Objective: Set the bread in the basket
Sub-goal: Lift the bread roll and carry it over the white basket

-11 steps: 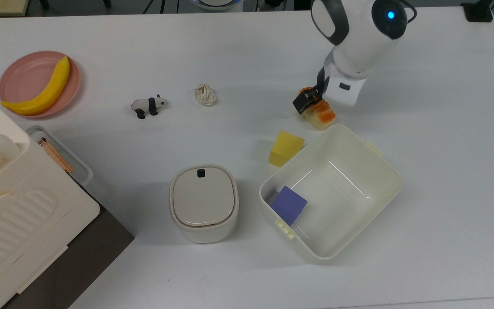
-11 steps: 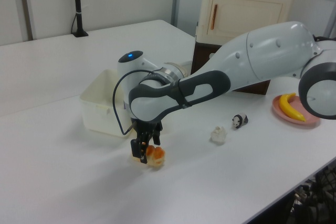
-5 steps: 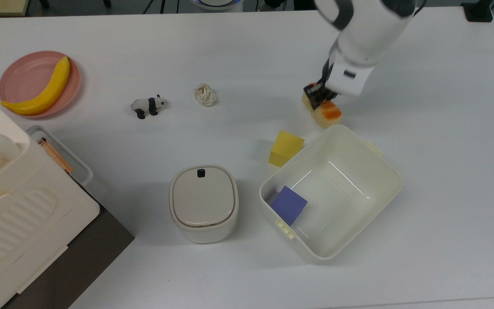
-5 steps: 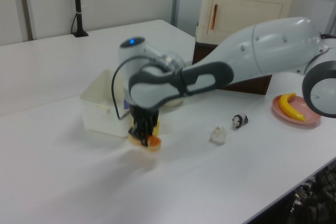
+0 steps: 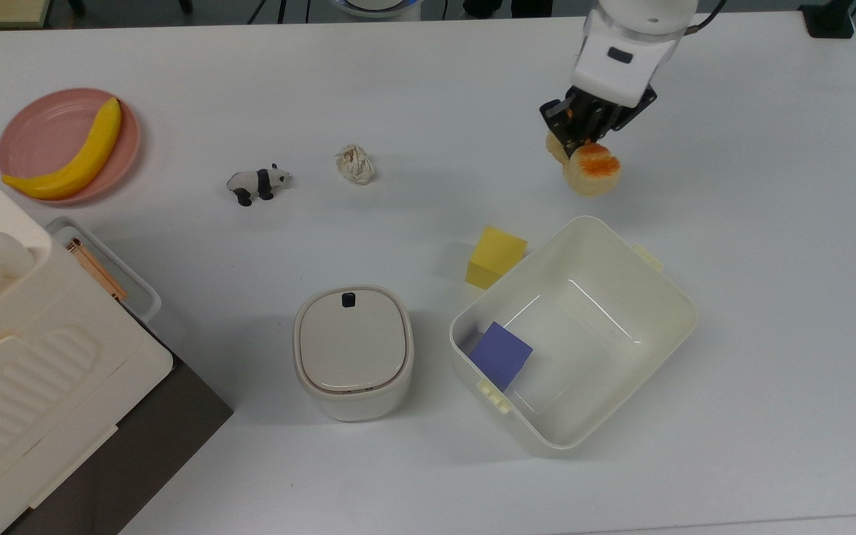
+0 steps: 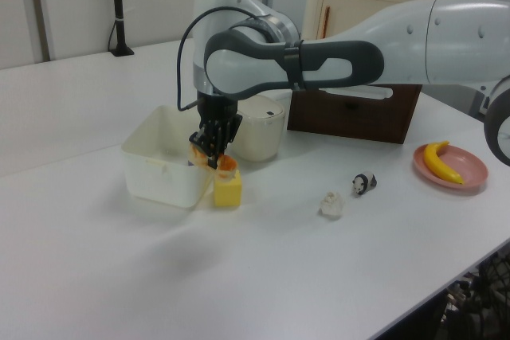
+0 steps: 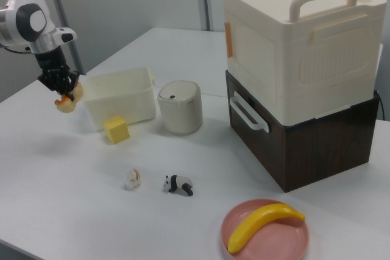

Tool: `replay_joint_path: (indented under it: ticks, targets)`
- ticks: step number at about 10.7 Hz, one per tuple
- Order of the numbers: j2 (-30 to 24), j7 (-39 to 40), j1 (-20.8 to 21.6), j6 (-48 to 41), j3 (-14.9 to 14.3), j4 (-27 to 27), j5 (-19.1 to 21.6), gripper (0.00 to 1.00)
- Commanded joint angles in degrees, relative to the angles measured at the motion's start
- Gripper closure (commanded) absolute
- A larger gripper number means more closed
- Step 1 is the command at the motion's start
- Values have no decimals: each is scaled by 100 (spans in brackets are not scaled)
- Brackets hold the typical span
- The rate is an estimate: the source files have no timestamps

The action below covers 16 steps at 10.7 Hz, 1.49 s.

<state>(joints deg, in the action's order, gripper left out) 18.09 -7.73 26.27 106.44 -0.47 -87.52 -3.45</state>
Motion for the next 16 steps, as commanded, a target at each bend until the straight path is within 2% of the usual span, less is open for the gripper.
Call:
replay_joint_path:
  ticks: [1,3,4,5,6,8,9,12,13,15,16]
  targets:
    - [115,-491,-541,401,-50,436,616,98]
    - [308,-1227,-649,1296,-67,455,618,94]
    - [422,-1344,-649,1527,-76,455,609,91]
    - [475,-1502,-658,1694,-76,446,609,67]
    - [554,-1851,-658,1948,-76,438,618,1]
    - [572,-2616,-649,2214,-76,429,417,0]
    - [572,-2759,-649,2214,-76,437,303,0]
    - [433,-2638,-675,2127,-76,394,197,0]
    - [258,-2341,-788,1735,-24,263,170,0]
    - [-59,-1437,-1043,305,20,235,231,0]
    - [-261,-1294,-1210,-93,20,201,231,0]
